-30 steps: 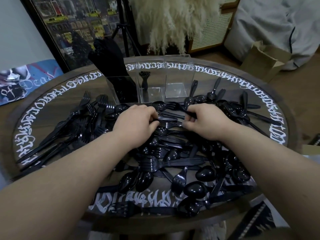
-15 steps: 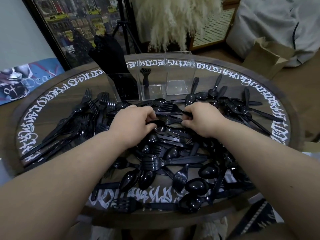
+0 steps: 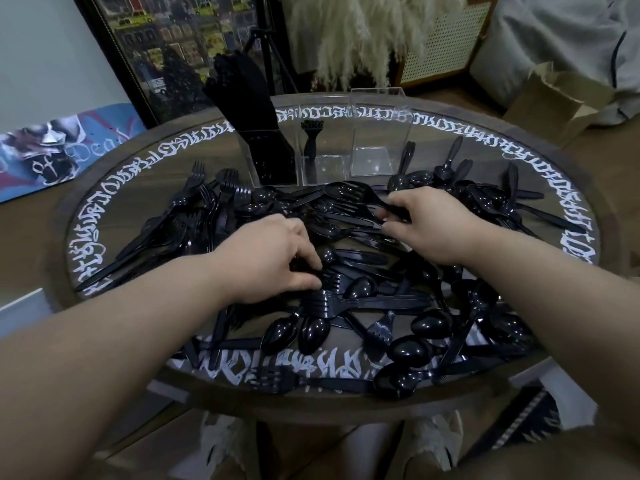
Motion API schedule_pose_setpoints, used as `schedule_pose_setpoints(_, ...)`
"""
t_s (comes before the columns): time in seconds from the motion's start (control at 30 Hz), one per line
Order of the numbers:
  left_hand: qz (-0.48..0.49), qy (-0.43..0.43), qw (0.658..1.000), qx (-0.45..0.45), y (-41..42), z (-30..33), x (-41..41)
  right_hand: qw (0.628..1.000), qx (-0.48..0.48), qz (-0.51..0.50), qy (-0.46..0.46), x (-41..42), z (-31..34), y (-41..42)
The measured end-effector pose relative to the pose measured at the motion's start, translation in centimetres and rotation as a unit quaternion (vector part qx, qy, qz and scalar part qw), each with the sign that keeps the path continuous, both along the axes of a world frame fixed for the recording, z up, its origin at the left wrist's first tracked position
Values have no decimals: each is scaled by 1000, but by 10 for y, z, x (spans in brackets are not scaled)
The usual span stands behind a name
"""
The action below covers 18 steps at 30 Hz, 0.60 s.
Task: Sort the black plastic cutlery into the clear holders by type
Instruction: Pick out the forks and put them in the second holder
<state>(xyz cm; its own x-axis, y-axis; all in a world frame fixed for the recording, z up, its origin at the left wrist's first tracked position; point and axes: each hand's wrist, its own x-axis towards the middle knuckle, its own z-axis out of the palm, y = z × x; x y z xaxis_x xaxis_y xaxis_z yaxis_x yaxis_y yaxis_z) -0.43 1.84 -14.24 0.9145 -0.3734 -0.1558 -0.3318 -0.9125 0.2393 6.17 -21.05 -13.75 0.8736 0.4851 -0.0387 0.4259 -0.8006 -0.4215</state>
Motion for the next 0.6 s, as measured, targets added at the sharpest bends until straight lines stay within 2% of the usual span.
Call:
schedule_pose_setpoints(0.2, 15, -16, 999, 39, -11, -5, -2, 999, -20, -7, 46, -12, 8, -5)
schedule_pose_setpoints(0.3, 19, -35, 999, 31, -16, -8, -2, 998, -32, 0, 57, -16, 8, -3)
schedule_pose_setpoints(0.43, 20, -60, 998, 12, -20, -12, -4, 995, 1, 5, 101, -22, 7, -5)
schedule_pose_setpoints(0.6, 40, -66, 997, -12, -30, -17, -6, 992, -20, 55, 109, -29, 5, 1)
